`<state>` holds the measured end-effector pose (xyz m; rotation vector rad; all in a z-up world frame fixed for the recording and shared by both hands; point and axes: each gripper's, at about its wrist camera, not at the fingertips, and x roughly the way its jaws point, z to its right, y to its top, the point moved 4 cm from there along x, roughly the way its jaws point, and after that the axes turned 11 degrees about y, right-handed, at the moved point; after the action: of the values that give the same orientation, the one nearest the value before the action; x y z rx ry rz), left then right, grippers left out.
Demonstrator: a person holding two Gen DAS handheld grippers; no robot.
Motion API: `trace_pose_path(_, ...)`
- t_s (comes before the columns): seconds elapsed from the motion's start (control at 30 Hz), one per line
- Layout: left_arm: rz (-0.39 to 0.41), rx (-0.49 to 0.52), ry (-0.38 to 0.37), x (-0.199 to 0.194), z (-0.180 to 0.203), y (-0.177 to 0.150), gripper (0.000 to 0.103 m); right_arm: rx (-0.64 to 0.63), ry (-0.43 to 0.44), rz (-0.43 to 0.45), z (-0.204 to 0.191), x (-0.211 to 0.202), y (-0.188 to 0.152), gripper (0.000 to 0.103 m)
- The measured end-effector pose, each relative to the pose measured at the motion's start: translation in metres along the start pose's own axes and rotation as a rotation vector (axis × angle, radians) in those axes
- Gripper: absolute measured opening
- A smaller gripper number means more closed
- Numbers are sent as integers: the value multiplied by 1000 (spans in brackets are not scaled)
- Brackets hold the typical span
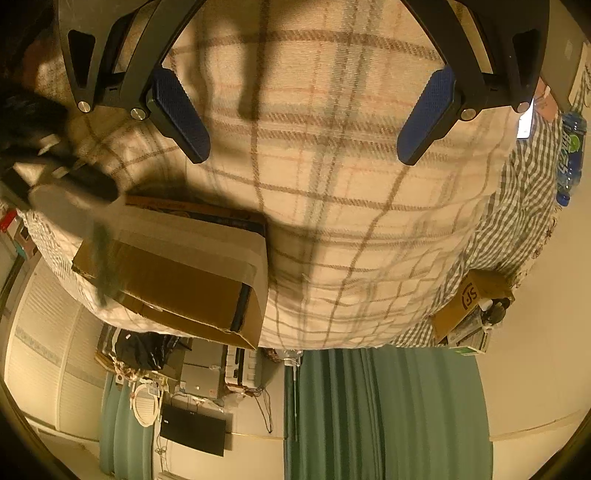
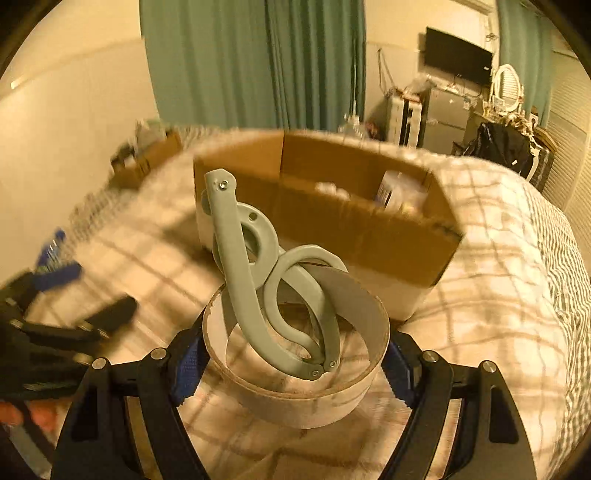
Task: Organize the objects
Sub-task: 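Carry the tape roll over the cardboard box and open the right gripper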
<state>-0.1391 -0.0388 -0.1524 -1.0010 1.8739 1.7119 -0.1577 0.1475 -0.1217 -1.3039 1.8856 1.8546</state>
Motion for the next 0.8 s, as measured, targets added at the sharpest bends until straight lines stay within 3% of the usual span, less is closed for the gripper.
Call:
trace_pose_path(0.23,21,55,-55,-10,26,2,103,11,56,126,-19,-35,20,80)
trace_pose_path(0.37,17,85,-67,-13,39,1,103,66,144,202,-17,-48,27,80)
trace_pose_path(0.53,-4,64,-74,-11,39,0,103,73,187,235,-19,-55,28,80)
trace_pose_path(0.8,-6,50,-86,-10,37,8,103,39,139,238,-22,-63,31,80)
